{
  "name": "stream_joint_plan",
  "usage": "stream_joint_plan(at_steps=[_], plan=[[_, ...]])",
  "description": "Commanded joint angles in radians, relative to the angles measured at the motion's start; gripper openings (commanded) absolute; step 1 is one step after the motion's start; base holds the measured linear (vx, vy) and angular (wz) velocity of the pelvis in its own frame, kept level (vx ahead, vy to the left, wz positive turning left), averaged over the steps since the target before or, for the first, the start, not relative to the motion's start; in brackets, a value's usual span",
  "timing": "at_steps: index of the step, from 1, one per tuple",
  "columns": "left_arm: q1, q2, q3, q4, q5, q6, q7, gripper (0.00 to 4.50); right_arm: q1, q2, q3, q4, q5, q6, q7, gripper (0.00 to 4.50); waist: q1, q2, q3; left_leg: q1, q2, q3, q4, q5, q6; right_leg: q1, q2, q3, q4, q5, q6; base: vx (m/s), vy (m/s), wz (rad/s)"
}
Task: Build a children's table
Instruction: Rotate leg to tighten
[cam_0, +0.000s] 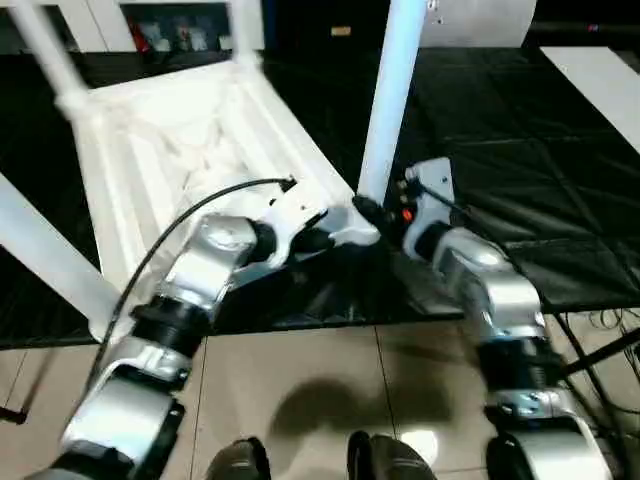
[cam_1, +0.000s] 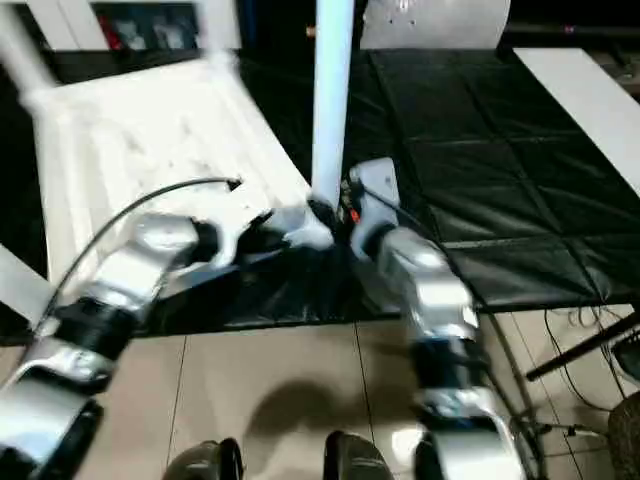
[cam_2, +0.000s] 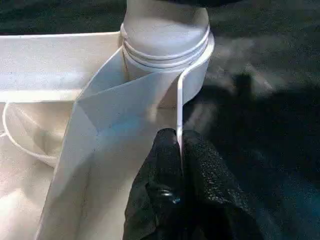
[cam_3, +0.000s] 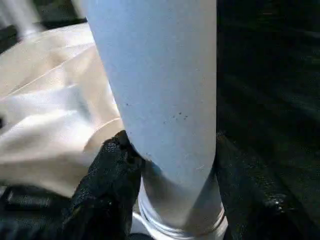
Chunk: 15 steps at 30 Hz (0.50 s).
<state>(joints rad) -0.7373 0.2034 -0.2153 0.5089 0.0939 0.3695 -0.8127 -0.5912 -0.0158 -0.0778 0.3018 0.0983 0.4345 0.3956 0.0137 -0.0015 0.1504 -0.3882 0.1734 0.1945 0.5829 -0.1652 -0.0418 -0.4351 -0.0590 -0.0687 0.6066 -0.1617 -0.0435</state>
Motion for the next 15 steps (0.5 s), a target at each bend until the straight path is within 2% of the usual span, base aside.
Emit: stream_joint_plan(at_steps=[1,3,6,9,11,12,15], plan=[[-0.046,-0.059,-0.022,-0.056,-0.034,-0.024,-0.005,0.00,0.012,0.055,0.085,0.043,0.019,0.004,0.052,2.51,0.011,-0.001,-0.090,0.012,0.045,-0.028,-0.059,-0.124,0.072,0.071,-0.089,0.060,-0.082,-0.208,-0.200,0.000,0.000,0.00],[-0.039,-0.044,-0.028,-0.066,-0.033,-0.025,-0.012,0.00,0.026,0.044,0.091,0.020,0.029,-0.016,0.085,2.67,0.013,-0.001,-0.097,0.009,0.045,-0.027,-0.056,-0.069,0.109,0.079,-0.086,0.060,-0.066,-0.072,-0.232,0.000,0.000,0.00],[-0.023,-0.003,-0.038,-0.070,-0.016,-0.047,-0.029,0.00,0.046,0.006,0.074,-0.008,0.058,-0.030,0.145,3.03,0.016,0.000,-0.099,0.009,0.047,-0.027,-0.054,-0.032,0.157,0.084,-0.087,0.058,-0.057,0.028,-0.262,0.000,0.000,0.00],[-0.006,0.039,-0.044,-0.075,-0.004,-0.068,-0.058,0.00,0.047,-0.064,0.063,-0.001,0.076,-0.057,0.238,3.16,0.017,0.001,-0.097,0.011,0.050,-0.026,-0.053,-0.046,0.166,0.083,-0.087,0.057,-0.060,0.011,-0.270,0.000,0.000,0.00],[0.003,0.059,-0.047,-0.079,-0.003,-0.086,-0.085,0.00,0.048,-0.107,0.063,0.005,0.084,-0.076,0.297,3.34,0.023,0.002,-0.093,0.015,0.054,-0.025,-0.055,-0.079,0.155,0.081,-0.087,0.058,-0.066,-0.050,-0.268,0.000,0.000,0.00],[0.011,0.080,-0.052,-0.078,-0.001,-0.106,-0.113,0.00,0.048,-0.146,0.061,0.012,0.096,-0.080,0.359,3.47,0.026,-0.001,-0.093,0.015,0.054,-0.025,-0.055,-0.088,0.144,0.083,-0.087,0.057,-0.068,-0.074,-0.263,0.000,0.000,0.00],[0.021,0.101,-0.056,-0.080,-0.009,-0.136,-0.150,0.00,0.046,-0.188,0.065,0.022,0.095,-0.100,0.419,3.68,0.028,0.000,-0.091,0.017,0.055,-0.024,-0.055,-0.104,0.135,0.080,-0.089,0.059,-0.071,-0.110,-0.254,0.000,0.000,0.00]])
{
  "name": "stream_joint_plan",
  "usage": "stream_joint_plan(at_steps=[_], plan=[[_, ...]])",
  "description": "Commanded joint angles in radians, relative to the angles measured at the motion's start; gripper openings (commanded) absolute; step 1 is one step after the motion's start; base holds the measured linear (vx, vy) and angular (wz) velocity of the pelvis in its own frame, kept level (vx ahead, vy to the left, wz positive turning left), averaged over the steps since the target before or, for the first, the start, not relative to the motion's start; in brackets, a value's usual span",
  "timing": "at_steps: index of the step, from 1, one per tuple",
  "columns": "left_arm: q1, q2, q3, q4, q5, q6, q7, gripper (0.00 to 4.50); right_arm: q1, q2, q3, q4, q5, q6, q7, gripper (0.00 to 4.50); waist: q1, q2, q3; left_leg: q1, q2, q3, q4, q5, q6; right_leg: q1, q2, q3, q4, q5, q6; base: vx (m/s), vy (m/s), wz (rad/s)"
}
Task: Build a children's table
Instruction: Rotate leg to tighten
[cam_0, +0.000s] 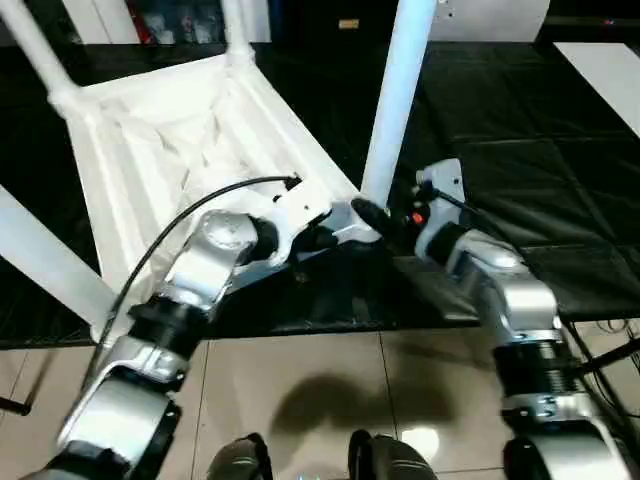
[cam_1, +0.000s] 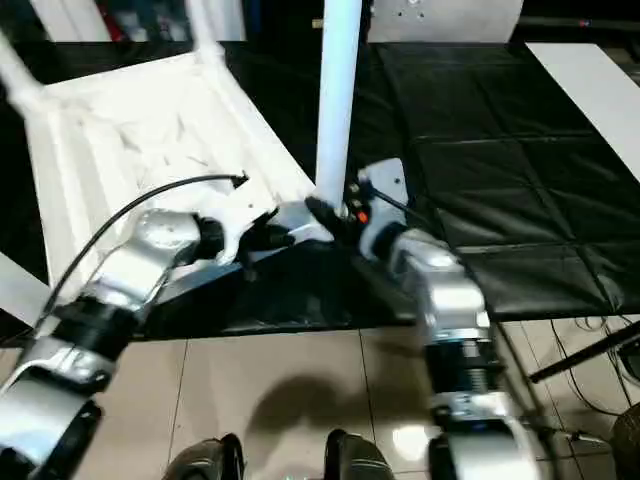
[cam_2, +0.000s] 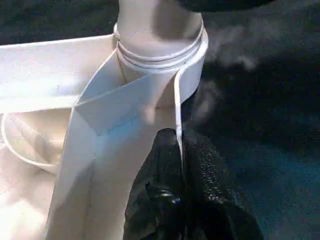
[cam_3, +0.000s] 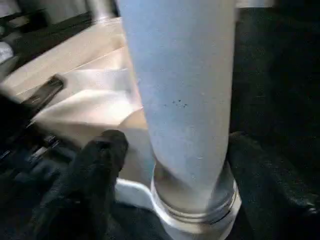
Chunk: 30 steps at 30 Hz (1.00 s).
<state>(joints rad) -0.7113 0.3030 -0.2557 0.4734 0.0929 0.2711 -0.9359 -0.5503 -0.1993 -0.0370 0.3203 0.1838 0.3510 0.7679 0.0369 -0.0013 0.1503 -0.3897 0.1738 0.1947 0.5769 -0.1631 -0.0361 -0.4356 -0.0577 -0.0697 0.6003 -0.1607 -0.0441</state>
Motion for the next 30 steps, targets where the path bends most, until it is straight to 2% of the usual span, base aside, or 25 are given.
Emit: stream_joint_plan(at_steps=[1,3,6,8,14,23,26,30], plan=[[0.001,0.014,-0.020,-0.048,-0.018,-0.060,-0.060,0.00,0.001,-0.030,0.033,0.013,0.005,-0.032,0.087,3.68,0.007,-0.003,-0.091,0.019,0.055,-0.026,-0.050,-0.107,0.123,0.080,-0.091,0.059,-0.065,-0.129,-0.247,0.000,0.000,0.00],[0.023,0.058,-0.039,-0.059,-0.056,-0.137,-0.171,0.00,-0.012,-0.100,0.063,0.038,0.005,-0.066,0.208,3.91,0.011,-0.002,-0.092,0.018,0.055,-0.026,-0.049,-0.104,0.124,0.080,-0.092,0.059,-0.062,-0.124,-0.247,0.000,0.000,0.00],[0.031,0.080,-0.053,-0.061,-0.060,-0.163,-0.216,0.00,-0.021,-0.127,0.077,0.055,0.005,-0.080,0.257,4.04,0.014,-0.005,-0.094,0.018,0.057,-0.023,-0.047,-0.086,0.136,0.078,-0.090,0.060,-0.057,-0.088,-0.257,0.000,0.000,0.00],[0.043,0.119,-0.084,-0.052,-0.050,-0.241,-0.291,0.00,-0.044,-0.163,0.094,0.104,0.011,-0.103,0.346,4.04,0.024,-0.005,-0.093,0.019,0.060,-0.021,-0.046,-0.081,0.145,0.074,-0.089,0.059,-0.055,-0.092,-0.259,0.000,0.000,0.00],[0.050,0.154,-0.102,-0.056,-0.058,-0.285,-0.367,0.00,-0.056,-0.190,0.122,0.145,0.037,-0.142,0.476,4.04,0.044,-0.003,-0.092,0.023,0.066,-0.022,-0.044,-0.082,0.141,0.067,-0.092,0.058,-0.049,-0.098,-0.265,0.000,0.000,0.00],[0.048,0.183,-0.108,-0.041,-0.064,-0.325,-0.416,0.00,-0.084,-0.197,0.145,0.185,0.086,-0.131,0.642,3.24,0.046,-0.004,-0.088,0.018,0.064,-0.023,-0.045,-0.107,0.127,0.068,-0.094,0.058,-0.054,-0.147,-0.256,0.000,0.000,0.00],[0.048,0.182,-0.110,-0.039,-0.065,-0.326,-0.417,0.00,-0.089,-0.198,0.153,0.191,0.088,-0.127,0.662,3.07,0.047,-0.004,-0.088,0.019,0.065,-0.023,-0.045,-0.101,0.129,0.067,-0.094,0.058,-0.053,-0.141,-0.258,0.000,0.000,0.00],[0.047,0.183,-0.112,-0.037,-0.067,-0.328,-0.421,0.00,-0.097,-0.196,0.159,0.199,0.091,-0.122,0.689,2.63,0.047,-0.003,-0.087,0.019,0.065,-0.023,-0.045,-0.089,0.137,0.065,-0.093,0.057,-0.052,-0.124,-0.262,0.000,0.000,0.00]])
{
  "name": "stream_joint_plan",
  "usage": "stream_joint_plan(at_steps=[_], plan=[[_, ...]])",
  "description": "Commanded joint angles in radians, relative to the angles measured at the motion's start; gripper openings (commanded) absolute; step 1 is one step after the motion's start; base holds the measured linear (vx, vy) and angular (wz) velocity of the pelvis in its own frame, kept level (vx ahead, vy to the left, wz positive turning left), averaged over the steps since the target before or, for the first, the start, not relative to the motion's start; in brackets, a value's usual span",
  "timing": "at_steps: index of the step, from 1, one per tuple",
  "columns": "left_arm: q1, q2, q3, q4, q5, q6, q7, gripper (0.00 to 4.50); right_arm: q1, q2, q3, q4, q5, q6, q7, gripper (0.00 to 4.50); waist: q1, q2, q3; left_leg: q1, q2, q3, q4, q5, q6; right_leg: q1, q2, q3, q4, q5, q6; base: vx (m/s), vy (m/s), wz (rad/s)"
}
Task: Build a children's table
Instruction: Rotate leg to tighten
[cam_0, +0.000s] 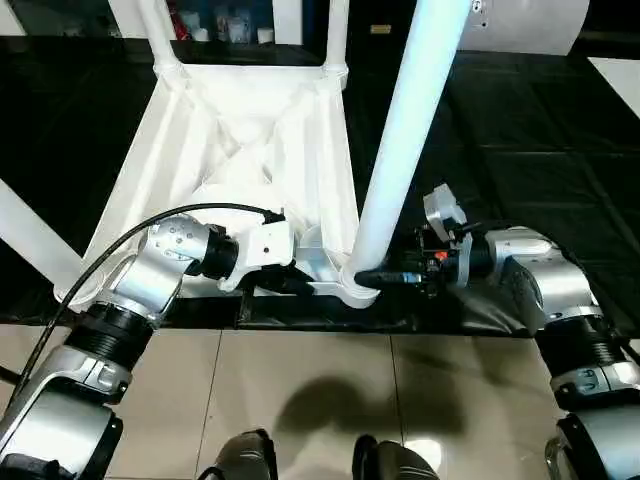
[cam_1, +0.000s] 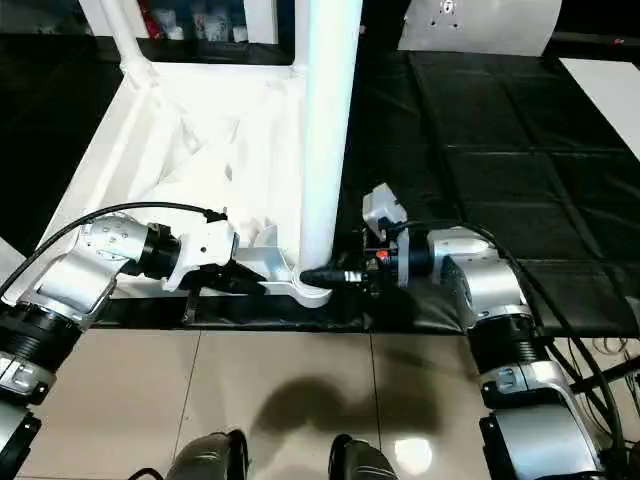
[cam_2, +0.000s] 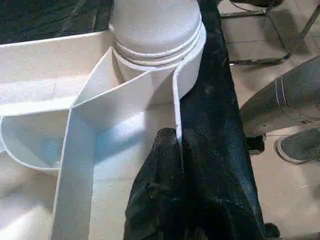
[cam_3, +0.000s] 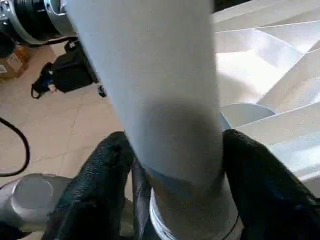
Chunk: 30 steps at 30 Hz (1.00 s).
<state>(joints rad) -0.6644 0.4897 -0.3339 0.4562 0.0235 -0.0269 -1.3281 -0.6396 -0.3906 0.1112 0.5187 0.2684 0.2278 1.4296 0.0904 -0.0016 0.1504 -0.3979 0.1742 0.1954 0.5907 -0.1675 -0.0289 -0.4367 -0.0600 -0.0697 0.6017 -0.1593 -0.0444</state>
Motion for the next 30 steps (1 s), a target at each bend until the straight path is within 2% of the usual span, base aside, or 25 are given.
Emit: stream_joint_plan(at_steps=[1,5,10,13,16,17,18,19,21,23,24,26,28,30], plan=[[0.000,-0.004,-0.034,-0.018,0.003,-0.031,-0.029,0.00,-0.010,-0.005,0.011,0.005,0.006,0.000,0.030,2.52,-0.006,-0.002,-0.088,0.028,0.065,-0.024,-0.058,-0.086,0.129,0.066,-0.091,0.058,-0.053,-0.127,-0.262,0.000,0.000,0.00],[-0.003,-0.003,-0.034,-0.008,0.007,-0.036,-0.027,0.00,-0.015,-0.008,0.021,0.017,0.004,-0.003,0.047,2.20,-0.005,-0.002,-0.085,0.028,0.066,-0.024,-0.060,-0.100,0.121,0.066,-0.092,0.057,-0.056,-0.152,-0.257,0.000,0.000,0.00],[-0.006,-0.004,-0.029,0.003,0.019,-0.031,-0.007,0.00,-0.010,-0.007,0.026,0.006,0.007,0.009,0.048,2.08,-0.006,-0.004,-0.084,0.028,0.066,-0.024,-0.061,-0.103,0.117,0.065,-0.092,0.058,-0.057,-0.162,-0.252,0.000,0.000,0.00],[-0.016,-0.019,-0.021,0.010,0.034,0.028,0.042,0.00,0.000,0.016,0.006,-0.026,0.018,0.034,-0.014,2.04,-0.007,-0.002,-0.082,0.028,0.065,-0.024,-0.062,-0.107,0.115,0.064,-0.091,0.059,-0.058,-0.166,-0.251,0.000,0.000,0.00],[-0.036,-0.064,0.004,0.018,0.030,0.098,0.117,0.00,0.011,0.060,-0.002,-0.056,-0.023,0.051,-0.177,2.03,-0.010,-0.002,-0.077,0.031,0.064,-0.026,-0.066,-0.144,0.089,0.061,-0.093,0.059,-0.069,-0.242,-0.236,0.000,0.000,0.00],[-0.045,-0.080,0.012,0.021,0.033,0.117,0.149,0.00,0.018,0.081,-0.005,-0.070,-0.041,0.058,-0.247,2.02,-0.015,-0.003,-0.073,0.029,0.061,-0.028,-0.069,-0.169,0.063,0.062,-0.095,0.059,-0.076,-0.310,-0.209,0.000,0.000,0.00],[-0.052,-0.096,0.018,0.023,0.032,0.140,0.174,0.00,0.023,0.102,-0.011,-0.082,-0.047,0.071,-0.297,2.01,-0.015,-0.003,-0.073,0.029,0.061,-0.028,-0.069,-0.169,0.063,0.062,-0.095,0.059,-0.076,-0.310,-0.209,0.000,0.000,0.00],[-0.068,-0.130,0.032,0.028,0.030,0.188,0.230,0.00,0.035,0.146,-0.024,-0.107,-0.059,0.103,-0.403,2.01,-0.020,-0.003,-0.071,0.031,0.061,-0.029,-0.072,-0.177,0.050,0.060,-0.096,0.060,-0.081,-0.339,-0.198,0.000,0.000,0.00],[-0.082,-0.161,0.044,0.036,0.033,0.224,0.284,0.00,0.044,0.183,-0.033,-0.126,-0.076,0.122,-0.490,1.98,-0.035,-0.006,-0.070,0.026,0.056,-0.033,-0.075,-0.190,0.029,0.062,-0.095,0.058,-0.084,-0.379,-0.178,0.000,0.000,0.00],[-0.110,-0.237,0.070,0.046,0.031,0.299,0.400,0.00,0.058,0.280,-0.055,-0.160,-0.115,0.166,-0.699,1.97,-0.044,-0.006,-0.071,0.026,0.054,-0.032,-0.074,-0.189,0.027,0.061,-0.095,0.059,-0.087,-0.375,-0.176,0.000,0.000,0.00],[-0.115,-0.253,0.078,0.047,0.031,0.312,0.426,0.00,0.059,0.300,-0.061,-0.165,-0.119,0.175,-0.739,1.97,-0.046,-0.003,-0.070,0.026,0.053,-0.035,-0.075,-0.189,0.025,0.061,-0.095,0.058,-0.085,-0.371,-0.177,0.000,0.000,0.00],[-0.122,-0.277,0.086,0.049,0.030,0.328,0.460,0.00,0.054,0.335,-0.072,-0.167,-0.123,0.192,-0.804,1.96,-0.056,-0.005,-0.072,0.024,0.048,-0.032,-0.073,-0.183,0.034,0.062,-0.094,0.059,-0.090,-0.359,-0.172,0.000,0.000,0.00],[-0.134,-0.322,0.103,0.056,0.038,0.348,0.543,0.00,0.038,0.395,-0.093,-0.160,-0.131,0.210,-0.915,1.96,-0.057,0.000,-0.072,0.024,0.048,-0.030,-0.072,-0.163,0.051,0.062,-0.090,0.060,-0.088,-0.314,-0.178,0.000,0.000,0.00],[-0.142,-0.355,0.116,0.059,0.043,0.366,0.597,0.00,0.024,0.440,-0.113,-0.151,-0.134,0.222,-0.996,1.96,-0.059,-0.001,-0.075,0.025,0.047,-0.029,-0.072,-0.145,0.057,0.063,-0.088,0.059,-0.085,-0.267,-0.190,0.000,0.000,0.00]])
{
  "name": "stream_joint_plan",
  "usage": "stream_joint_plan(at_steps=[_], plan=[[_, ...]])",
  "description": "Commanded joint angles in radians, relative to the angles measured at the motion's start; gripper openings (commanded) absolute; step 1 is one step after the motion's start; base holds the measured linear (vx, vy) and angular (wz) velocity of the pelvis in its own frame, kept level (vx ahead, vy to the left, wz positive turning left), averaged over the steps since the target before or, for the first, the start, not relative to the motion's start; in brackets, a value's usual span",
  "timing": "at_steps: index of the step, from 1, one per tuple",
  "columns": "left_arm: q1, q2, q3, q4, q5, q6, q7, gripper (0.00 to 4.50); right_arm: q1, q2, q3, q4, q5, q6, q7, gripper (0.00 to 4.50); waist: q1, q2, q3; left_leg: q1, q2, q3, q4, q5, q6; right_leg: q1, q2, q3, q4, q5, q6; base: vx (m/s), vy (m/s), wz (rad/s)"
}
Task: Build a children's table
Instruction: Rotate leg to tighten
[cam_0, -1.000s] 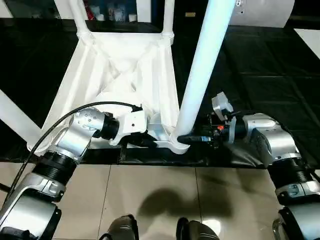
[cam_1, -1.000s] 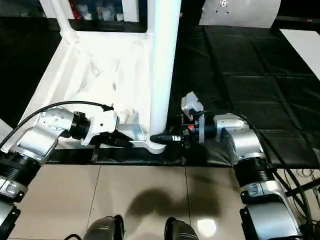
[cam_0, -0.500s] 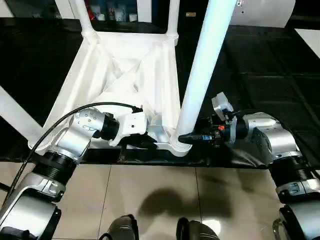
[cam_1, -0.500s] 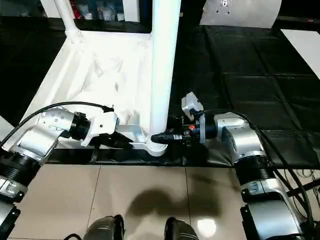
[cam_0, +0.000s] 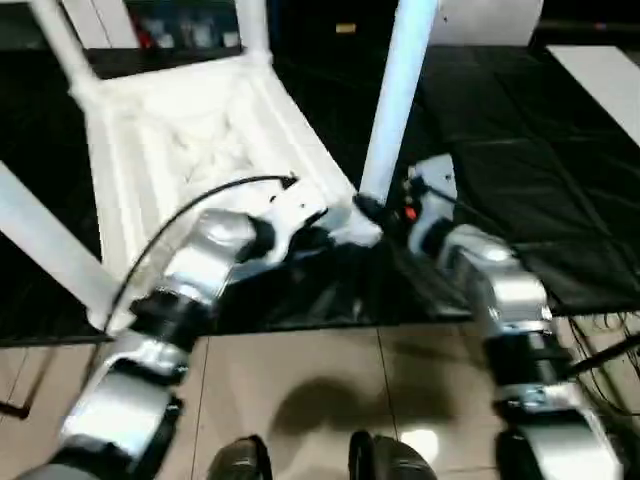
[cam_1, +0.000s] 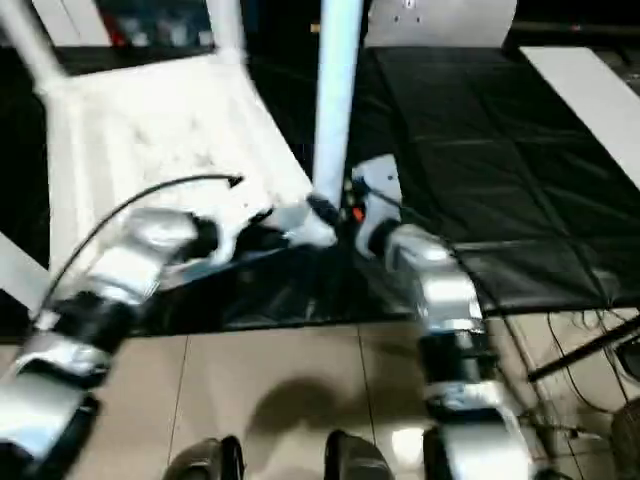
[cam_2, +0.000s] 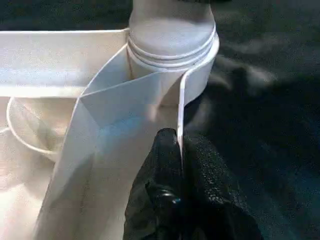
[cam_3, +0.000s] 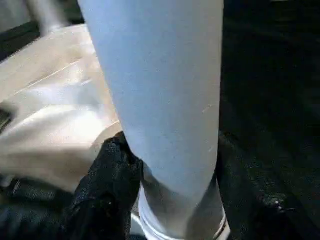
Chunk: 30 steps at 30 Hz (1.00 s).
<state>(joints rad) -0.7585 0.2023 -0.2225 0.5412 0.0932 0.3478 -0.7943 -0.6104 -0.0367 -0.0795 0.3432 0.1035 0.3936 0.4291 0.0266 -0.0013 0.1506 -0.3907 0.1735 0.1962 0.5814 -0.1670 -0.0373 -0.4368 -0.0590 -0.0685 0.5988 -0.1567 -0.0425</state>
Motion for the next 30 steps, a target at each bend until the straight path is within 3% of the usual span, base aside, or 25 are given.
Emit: stream_joint_plan(at_steps=[1,3,6,8,11,15,20,25,30], plan=[[-0.049,-0.077,0.009,-0.027,-0.025,-0.004,0.076,0.00,-0.007,0.097,0.077,0.023,0.026,0.058,-0.015,1.96,0.004,-0.001,-0.077,0.016,0.047,-0.029,-0.062,-0.126,0.074,0.067,-0.087,0.058,-0.078,-0.231,-0.200,0.000,0.000,0.00],[-0.050,-0.091,0.013,-0.035,-0.024,0.006,0.089,0.00,-0.002,0.108,0.085,0.014,0.014,0.032,-0.030,1.96,0.005,0.003,-0.080,0.017,0.049,-0.028,-0.063,-0.086,0.098,0.070,-0.085,0.058,-0.071,-0.133,-0.222,0.000,0.000,0.00],[-0.039,-0.069,0.006,-0.052,-0.018,-0.002,0.066,0.00,0.013,0.098,0.054,-0.018,0.059,-0.013,0.023,2.65,0.007,0.002,-0.084,0.016,0.050,-0.027,-0.060,-0.055,0.133,0.075,-0.087,0.059,-0.060,-0.034,-0.245,0.000,0.000,0.00],[-0.034,-0.050,0.000,-0.052,-0.018,-0.025,0.051,0.00,0.024,0.075,0.063,-0.045,0.073,0.017,0.061,2.68,0.007,0.002,-0.085,0.014,0.051,-0.027,-0.058,-0.027,0.165,0.078,-0.086,0.058,-0.052,0.030,-0.266,0.000,0.000,0.00],[-0.018,0.005,-0.016,-0.048,-0.011,-0.094,-0.018,0.00,0.040,-0.001,0.070,-0.061,0.081,0.014,0.159,3.09,0.009,0.001,-0.082,0.016,0.052,-0.026,-0.058,-0.048,0.174,0.078,-0.087,0.057,-0.057,-0.001,-0.265,0.000,0.000,0.00],[0.002,0.057,-0.031,-0.055,-0.012,-0.161,-0.108,0.00,0.032,-0.069,0.068,-0.051,0.104,0.006,0.256,3.27,0.009,0.003,-0.079,0.019,0.055,-0.027,-0.061,-0.084,0.149,0.075,-0.089,0.057,-0.064,-0.078,-0.257,0.000,0.000,0.00],[0.025,0.103,-0.038,-0.066,-0.030,-0.210,-0.185,0.00,0.026,-0.152,0.088,-0.022,0.090,-0.046,0.374,3.77,0.012,-0.002,-0.081,0.018,0.056,-0.026,-0.059,-0.076,0.142,0.077,-0.090,0.059,-0.058,-0.066,-0.258,0.000,0.000,0.00],[0.074,0.190,-0.072,-0.091,-0.076,-0.301,-0.380,0.00,0.020,-0.269,0.130,0.036,0.072,-0.157,0.578,3.87,0.019,0.002,-0.084,0.018,0.060,-0.023,-0.056,-0.062,0.157,0.075,-0.090,0.058,-0.052,-0.037,-0.272,0.000,0.000,0.00],[0.090,0.229,-0.082,-0.090,-0.092,-0.351,-0.474,0.00,0.013,-0.332,0.172,0.045,0.125,-0.154,0.781,3.87,0.040,0.004,-0.084,0.025,0.068,-0.021,-0.056,-0.099,0.154,0.069,-0.090,0.057,-0.054,-0.086,-0.277,0.000,0.000,0.00]])
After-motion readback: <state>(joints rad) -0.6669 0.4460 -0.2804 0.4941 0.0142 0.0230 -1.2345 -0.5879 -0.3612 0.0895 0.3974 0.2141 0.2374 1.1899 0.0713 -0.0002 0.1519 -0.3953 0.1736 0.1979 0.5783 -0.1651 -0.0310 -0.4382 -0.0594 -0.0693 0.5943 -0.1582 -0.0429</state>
